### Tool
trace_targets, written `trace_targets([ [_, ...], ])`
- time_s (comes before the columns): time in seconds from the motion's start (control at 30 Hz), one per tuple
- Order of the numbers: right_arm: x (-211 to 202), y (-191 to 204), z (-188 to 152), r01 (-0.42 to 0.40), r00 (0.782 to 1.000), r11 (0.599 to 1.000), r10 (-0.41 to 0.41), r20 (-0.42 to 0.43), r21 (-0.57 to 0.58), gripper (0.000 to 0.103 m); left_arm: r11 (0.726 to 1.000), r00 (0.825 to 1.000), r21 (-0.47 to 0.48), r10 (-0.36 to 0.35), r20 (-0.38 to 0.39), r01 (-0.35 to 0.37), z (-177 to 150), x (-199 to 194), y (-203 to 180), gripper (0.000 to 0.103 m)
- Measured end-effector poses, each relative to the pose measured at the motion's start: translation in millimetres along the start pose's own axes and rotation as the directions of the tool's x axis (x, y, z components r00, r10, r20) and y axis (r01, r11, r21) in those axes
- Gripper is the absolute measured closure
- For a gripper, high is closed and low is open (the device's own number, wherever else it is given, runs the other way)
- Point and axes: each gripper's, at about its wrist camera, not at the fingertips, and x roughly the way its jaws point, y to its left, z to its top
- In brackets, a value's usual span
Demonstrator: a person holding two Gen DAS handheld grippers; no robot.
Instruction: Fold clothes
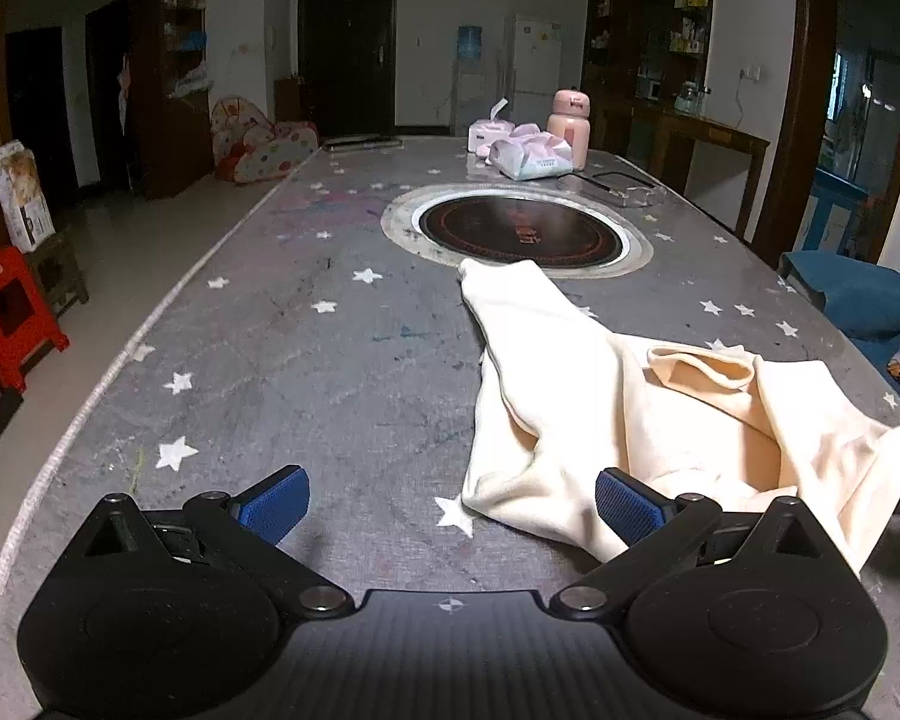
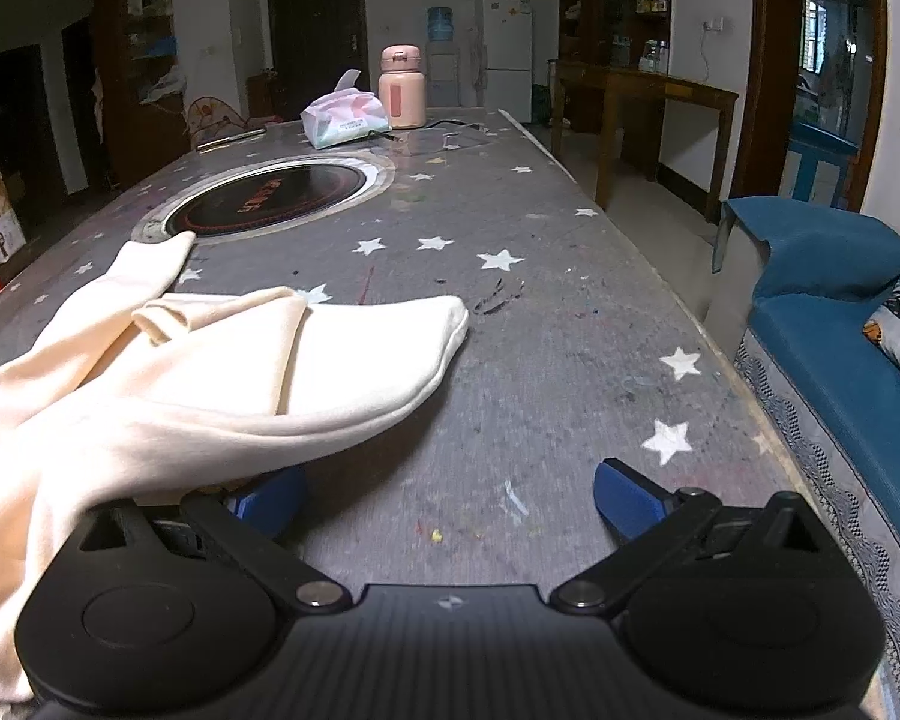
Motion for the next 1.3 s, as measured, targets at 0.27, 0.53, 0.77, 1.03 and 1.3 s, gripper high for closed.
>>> trace_targets([
  [0.27, -21.9, -5.4, -2.6, -0.017, 0.999, 1.0, 0.017, 0.037, 0.022, 0.0, 1.0, 0.998, -0.003, -0.004, -0.061, 0.003, 6.6, 3.8, -3.1, 0.0],
  [0.53, -43.8, -10.8, -5.1, -0.036, 0.997, 0.998, 0.032, 0.075, 0.043, 0.0, 1.0, 0.999, -0.002, -0.005, -0.034, 0.005, 8.3, -1.1, -3.6, 0.0],
  [0.77, -62.9, -13.7, -2.0, -0.095, 0.988, 0.994, 0.086, 0.129, 0.061, 0.0, 1.0, 1.0, 0.023, -0.011, -0.029, 0.012, 18.3, 2.6, -11.9, 0.0],
  [1.03, -75.6, -5.0, 13.3, -0.161, 0.972, 0.987, 0.154, 0.18, 0.026, 0.0, 0.996, 0.999, 0.075, -0.039, -0.018, 0.04, 33.0, 11.5, -26.6, 0.0],
  [1.3, -65.4, 11.1, 25.4, -0.205, 0.968, 0.978, 0.206, 0.142, -0.023, 0.0, 0.984, 0.995, 0.142, -0.101, -0.026, 0.103, 48.1, 27.5, -46.6, 0.0],
])
